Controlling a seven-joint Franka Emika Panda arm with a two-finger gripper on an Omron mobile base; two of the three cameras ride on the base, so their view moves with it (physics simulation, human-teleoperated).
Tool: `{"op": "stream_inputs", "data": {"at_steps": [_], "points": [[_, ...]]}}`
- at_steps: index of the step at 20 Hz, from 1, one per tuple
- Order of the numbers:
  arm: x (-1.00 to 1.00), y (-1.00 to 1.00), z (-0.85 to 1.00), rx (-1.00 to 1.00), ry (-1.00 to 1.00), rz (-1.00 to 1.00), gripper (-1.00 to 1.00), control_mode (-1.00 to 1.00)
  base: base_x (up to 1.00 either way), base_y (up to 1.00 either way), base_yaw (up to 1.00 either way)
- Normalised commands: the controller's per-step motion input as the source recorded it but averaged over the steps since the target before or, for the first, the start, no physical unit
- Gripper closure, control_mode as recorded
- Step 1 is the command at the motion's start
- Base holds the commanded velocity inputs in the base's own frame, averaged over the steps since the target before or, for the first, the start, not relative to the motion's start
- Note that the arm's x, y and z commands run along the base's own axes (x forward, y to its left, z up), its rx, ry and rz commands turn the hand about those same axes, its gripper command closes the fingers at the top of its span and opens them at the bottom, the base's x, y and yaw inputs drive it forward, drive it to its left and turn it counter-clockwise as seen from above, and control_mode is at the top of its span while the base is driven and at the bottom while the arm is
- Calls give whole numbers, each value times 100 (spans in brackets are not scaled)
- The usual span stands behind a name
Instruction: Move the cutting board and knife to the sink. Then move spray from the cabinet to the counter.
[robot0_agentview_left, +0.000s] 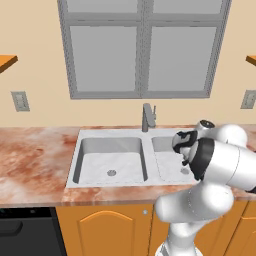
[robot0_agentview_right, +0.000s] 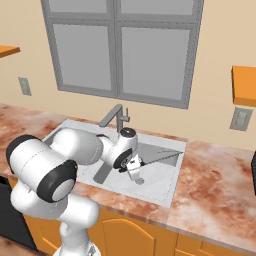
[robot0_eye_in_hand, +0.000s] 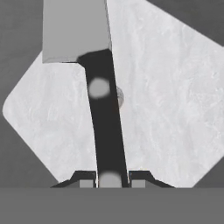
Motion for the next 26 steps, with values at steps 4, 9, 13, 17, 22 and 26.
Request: {"op": "stream_inputs", "data": {"at_steps": [4, 9, 13, 17, 22, 26], "points": [[0, 0, -24, 0, -7, 0, 100, -100, 0, 0, 0], [0, 1, -20, 0, -7, 0, 100, -100, 0, 0, 0], [0, 15, -16, 0, -6, 0, 100, -100, 0, 0, 0], [-2, 37, -10, 0, -5, 0, 100, -100, 0, 0, 0], [0, 10, -2, 0, 0, 0, 100, -100, 0, 0, 0], [0, 0, -6, -1, 0, 0, 100, -100, 0, 0, 0]]}}
